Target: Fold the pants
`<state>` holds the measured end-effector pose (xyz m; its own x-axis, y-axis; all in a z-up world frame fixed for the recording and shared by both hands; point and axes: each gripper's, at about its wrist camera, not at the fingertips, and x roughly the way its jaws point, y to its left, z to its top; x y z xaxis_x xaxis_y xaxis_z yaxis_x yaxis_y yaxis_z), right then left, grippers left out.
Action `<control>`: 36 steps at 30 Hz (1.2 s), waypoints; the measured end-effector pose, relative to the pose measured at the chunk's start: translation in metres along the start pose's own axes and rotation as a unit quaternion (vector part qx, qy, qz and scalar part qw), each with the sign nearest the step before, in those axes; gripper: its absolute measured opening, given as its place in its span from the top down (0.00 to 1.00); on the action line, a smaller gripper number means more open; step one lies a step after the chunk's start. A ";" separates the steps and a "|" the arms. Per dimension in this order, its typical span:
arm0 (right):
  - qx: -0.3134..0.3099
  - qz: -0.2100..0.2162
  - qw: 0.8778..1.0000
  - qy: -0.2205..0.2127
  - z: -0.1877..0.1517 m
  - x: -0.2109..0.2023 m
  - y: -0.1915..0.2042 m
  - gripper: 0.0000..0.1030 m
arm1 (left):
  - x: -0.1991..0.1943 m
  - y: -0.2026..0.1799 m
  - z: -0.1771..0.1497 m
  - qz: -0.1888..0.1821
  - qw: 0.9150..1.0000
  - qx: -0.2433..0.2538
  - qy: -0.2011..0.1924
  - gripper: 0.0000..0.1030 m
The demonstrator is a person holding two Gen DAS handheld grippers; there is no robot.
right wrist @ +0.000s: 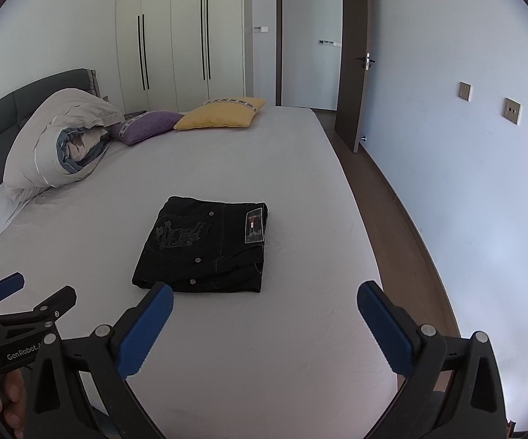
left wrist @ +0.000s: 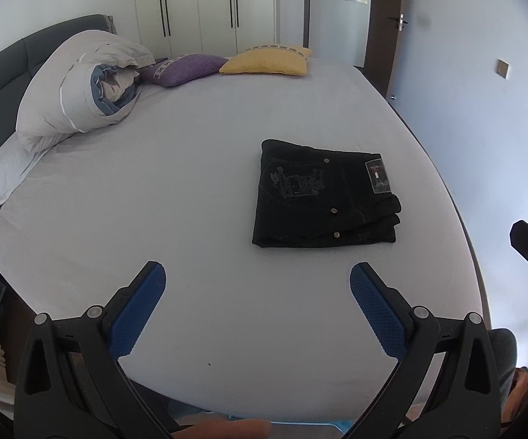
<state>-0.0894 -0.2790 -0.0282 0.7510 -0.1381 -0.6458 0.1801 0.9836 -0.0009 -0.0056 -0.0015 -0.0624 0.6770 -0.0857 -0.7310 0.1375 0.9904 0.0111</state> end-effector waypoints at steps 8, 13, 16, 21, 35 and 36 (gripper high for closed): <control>0.004 0.004 1.000 0.003 -0.002 0.000 0.000 0.00 | 0.001 -0.005 -0.002 0.000 1.000 0.003 0.000 0.00; 0.005 0.005 1.000 0.003 -0.004 0.000 0.000 0.00 | 0.001 -0.006 -0.002 0.000 1.000 0.003 0.000 0.00; 0.008 0.005 1.000 0.003 -0.005 -0.001 -0.001 0.00 | 0.001 -0.008 -0.003 -0.002 1.000 0.005 0.000 0.00; 0.008 0.006 1.000 0.004 -0.006 -0.001 -0.001 0.00 | 0.001 -0.010 -0.005 -0.003 1.000 0.005 0.002 0.00; 0.008 0.007 1.000 0.006 -0.009 -0.001 0.000 0.00 | 0.001 -0.011 -0.008 -0.005 1.000 0.007 0.003 0.00; 0.009 0.007 1.000 0.006 -0.008 -0.001 0.000 0.00 | 0.001 -0.011 -0.009 -0.005 1.000 0.007 0.004 0.00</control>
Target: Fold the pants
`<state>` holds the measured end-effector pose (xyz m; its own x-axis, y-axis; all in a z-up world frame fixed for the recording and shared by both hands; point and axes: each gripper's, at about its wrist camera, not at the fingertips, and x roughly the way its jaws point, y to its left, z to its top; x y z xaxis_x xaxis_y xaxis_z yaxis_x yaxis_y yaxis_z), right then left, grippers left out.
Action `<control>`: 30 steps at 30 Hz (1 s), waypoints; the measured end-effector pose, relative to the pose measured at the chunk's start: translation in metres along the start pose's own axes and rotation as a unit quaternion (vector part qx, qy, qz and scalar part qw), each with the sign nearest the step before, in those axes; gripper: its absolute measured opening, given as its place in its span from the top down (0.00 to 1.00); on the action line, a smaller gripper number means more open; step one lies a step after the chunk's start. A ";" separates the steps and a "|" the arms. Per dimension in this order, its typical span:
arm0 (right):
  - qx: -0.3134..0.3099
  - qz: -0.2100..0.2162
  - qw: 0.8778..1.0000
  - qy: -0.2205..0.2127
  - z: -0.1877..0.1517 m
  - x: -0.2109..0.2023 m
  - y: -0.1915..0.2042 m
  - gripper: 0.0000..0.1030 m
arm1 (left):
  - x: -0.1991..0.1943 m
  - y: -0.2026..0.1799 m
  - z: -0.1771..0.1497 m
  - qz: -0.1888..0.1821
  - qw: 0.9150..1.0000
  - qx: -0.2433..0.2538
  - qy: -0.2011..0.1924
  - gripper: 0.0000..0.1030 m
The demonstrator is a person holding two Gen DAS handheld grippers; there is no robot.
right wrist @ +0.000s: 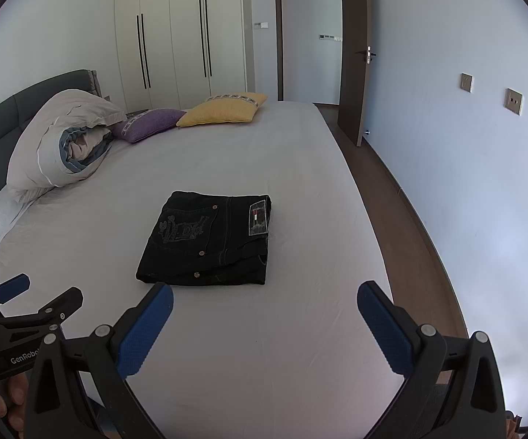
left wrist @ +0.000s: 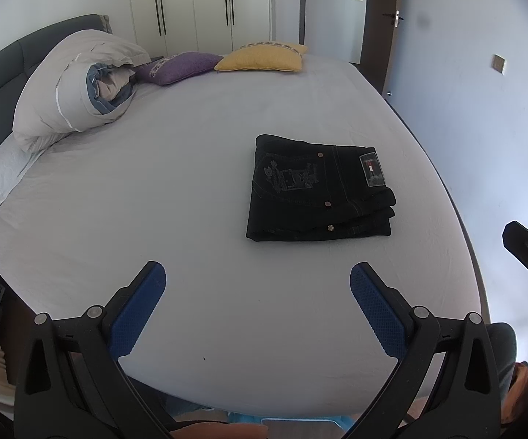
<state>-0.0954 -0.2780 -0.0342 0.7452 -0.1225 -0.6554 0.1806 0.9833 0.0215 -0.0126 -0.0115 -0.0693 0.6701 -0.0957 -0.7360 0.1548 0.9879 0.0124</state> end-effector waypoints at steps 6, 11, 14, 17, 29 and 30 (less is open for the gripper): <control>0.000 0.001 1.000 0.001 -0.002 0.000 0.001 0.00 | -0.001 0.000 -0.002 -0.003 1.000 0.001 0.001 0.00; 0.000 0.000 1.000 0.001 -0.001 0.001 0.001 0.00 | -0.002 0.000 -0.003 -0.005 1.000 0.002 0.002 0.00; 0.000 0.001 1.000 0.001 -0.002 0.000 0.001 0.00 | -0.002 0.000 -0.004 -0.006 1.000 0.003 0.003 0.00; 0.001 0.001 1.000 0.001 -0.002 0.000 0.001 0.00 | -0.002 0.000 -0.005 -0.006 1.000 0.003 0.003 0.00; 0.000 0.001 1.000 0.002 -0.006 0.001 0.004 0.00 | -0.002 0.000 -0.005 -0.006 1.000 0.003 0.003 0.00; 0.000 0.001 1.000 0.002 -0.007 0.000 0.005 0.00 | -0.002 0.000 -0.005 -0.006 1.000 0.003 0.003 0.00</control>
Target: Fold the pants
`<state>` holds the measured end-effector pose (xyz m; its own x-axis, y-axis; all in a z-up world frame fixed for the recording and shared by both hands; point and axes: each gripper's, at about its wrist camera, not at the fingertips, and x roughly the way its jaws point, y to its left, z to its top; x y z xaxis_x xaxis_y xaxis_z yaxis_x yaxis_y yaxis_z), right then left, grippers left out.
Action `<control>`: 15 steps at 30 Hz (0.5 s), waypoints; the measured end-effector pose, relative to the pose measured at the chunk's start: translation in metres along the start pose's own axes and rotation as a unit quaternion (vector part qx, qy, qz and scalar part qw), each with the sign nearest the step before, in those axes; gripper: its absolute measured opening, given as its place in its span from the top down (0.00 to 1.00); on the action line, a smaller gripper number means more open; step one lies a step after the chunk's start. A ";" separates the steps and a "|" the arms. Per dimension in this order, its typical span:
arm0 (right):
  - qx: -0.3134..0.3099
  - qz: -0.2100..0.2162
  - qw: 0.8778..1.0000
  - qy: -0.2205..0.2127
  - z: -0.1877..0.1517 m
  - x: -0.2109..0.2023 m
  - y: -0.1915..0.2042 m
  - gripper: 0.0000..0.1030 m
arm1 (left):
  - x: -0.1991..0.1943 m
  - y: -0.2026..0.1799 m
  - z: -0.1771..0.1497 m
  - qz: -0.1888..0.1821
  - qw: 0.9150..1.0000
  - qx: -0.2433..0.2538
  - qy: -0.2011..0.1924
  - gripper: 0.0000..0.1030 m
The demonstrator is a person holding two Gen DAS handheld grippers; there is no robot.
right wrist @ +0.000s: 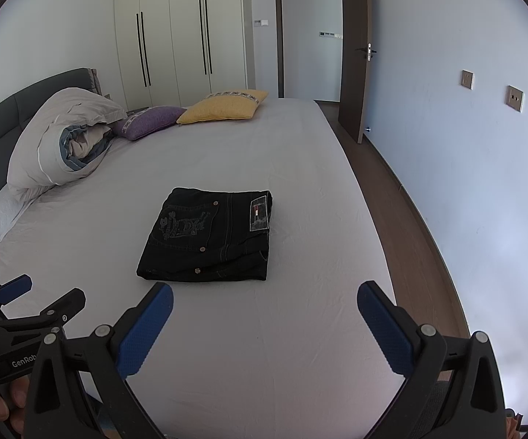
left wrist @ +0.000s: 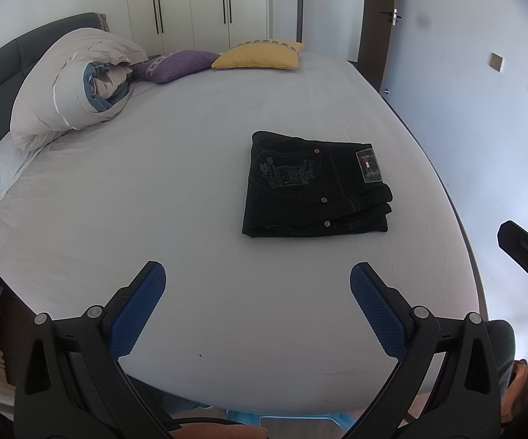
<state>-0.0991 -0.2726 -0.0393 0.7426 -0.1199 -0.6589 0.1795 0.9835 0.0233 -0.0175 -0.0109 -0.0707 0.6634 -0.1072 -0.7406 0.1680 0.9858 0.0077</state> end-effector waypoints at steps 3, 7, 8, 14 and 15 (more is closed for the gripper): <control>0.000 0.000 1.000 0.000 0.000 0.000 0.000 0.00 | 0.000 0.000 0.000 0.000 1.000 -0.001 0.000 0.00; 0.000 0.000 1.000 0.000 0.000 0.000 -0.001 0.00 | 0.000 0.000 0.000 0.000 1.000 0.000 0.000 0.00; 0.000 0.000 1.000 0.000 0.002 0.001 -0.001 0.00 | 0.000 0.000 0.000 0.001 1.000 -0.001 0.000 0.00; 0.000 0.000 1.000 0.001 0.002 0.001 -0.002 0.00 | 0.000 0.000 0.000 0.000 1.000 -0.001 0.000 0.00; 0.000 0.001 1.000 0.001 0.000 0.001 -0.001 0.00 | 0.000 0.000 -0.001 -0.002 1.000 -0.002 0.001 0.00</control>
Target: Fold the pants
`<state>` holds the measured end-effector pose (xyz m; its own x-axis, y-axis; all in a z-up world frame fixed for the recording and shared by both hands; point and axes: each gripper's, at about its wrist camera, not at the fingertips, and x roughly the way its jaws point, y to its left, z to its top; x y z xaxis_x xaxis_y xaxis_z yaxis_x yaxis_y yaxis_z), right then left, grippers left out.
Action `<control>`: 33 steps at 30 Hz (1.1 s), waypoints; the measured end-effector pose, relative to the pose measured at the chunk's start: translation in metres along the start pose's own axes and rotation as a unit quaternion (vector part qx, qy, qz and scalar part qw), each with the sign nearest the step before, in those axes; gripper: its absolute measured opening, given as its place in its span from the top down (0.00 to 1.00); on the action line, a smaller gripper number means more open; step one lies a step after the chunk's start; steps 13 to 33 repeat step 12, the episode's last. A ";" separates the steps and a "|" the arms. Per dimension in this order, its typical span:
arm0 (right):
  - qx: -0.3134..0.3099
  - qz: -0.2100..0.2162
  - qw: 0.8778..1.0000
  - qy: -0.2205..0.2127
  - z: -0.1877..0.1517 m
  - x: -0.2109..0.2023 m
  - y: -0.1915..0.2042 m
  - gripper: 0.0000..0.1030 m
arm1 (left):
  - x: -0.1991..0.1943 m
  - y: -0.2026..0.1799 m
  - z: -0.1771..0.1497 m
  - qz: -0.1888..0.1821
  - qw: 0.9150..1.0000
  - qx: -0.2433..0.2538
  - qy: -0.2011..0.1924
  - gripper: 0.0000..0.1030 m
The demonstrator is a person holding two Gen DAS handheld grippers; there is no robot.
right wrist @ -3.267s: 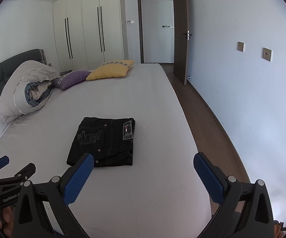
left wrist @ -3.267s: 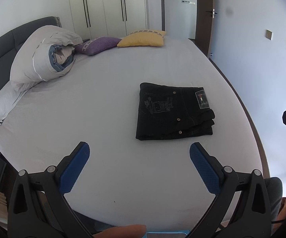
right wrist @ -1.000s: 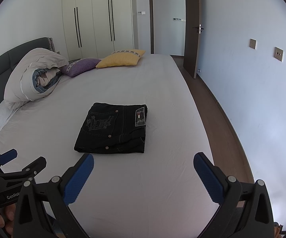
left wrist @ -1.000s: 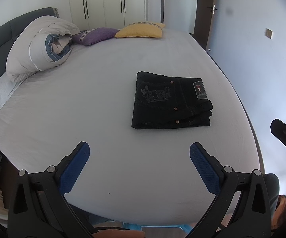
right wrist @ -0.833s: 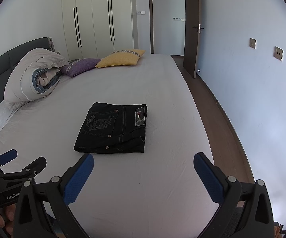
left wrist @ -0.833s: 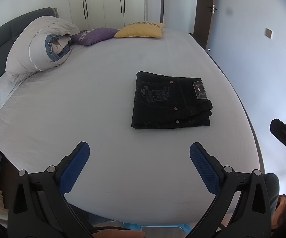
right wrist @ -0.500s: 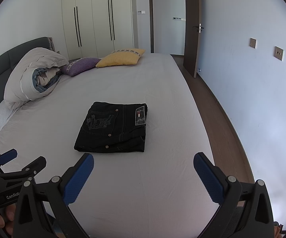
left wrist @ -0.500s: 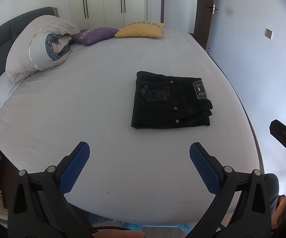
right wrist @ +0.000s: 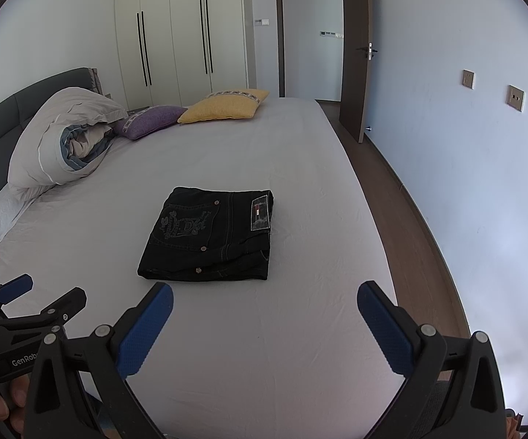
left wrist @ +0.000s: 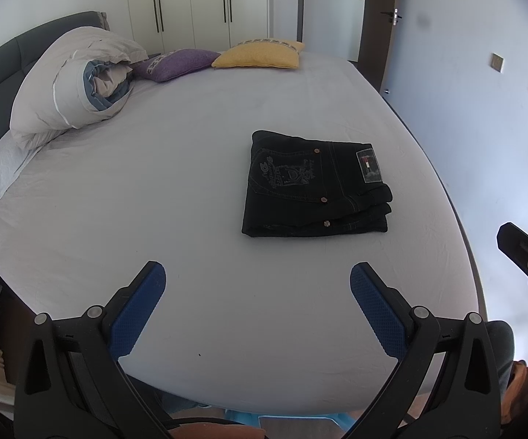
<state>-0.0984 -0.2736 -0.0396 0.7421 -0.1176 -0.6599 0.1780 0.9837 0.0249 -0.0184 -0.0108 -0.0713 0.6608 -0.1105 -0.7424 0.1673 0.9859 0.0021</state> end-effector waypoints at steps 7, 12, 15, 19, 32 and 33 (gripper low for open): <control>0.000 0.000 1.000 0.001 -0.003 0.000 0.002 0.00 | 0.000 -0.001 -0.003 -0.001 1.000 -0.004 0.002 0.00; 0.002 0.001 1.000 0.003 -0.007 -0.001 0.003 0.00 | -0.002 0.002 -0.003 0.009 1.000 -0.005 -0.005 0.00; 0.002 0.001 1.000 0.003 -0.007 -0.001 0.003 0.00 | -0.002 0.002 -0.003 0.009 1.000 -0.005 -0.005 0.00; 0.002 0.001 1.000 0.003 -0.007 -0.001 0.003 0.00 | -0.002 0.002 -0.003 0.009 1.000 -0.005 -0.005 0.00; 0.002 0.001 1.000 0.003 -0.007 -0.001 0.003 0.00 | -0.002 0.002 -0.003 0.009 1.000 -0.005 -0.005 0.00; 0.002 0.001 1.000 0.003 -0.007 -0.001 0.003 0.00 | -0.002 0.002 -0.003 0.009 1.000 -0.005 -0.005 0.00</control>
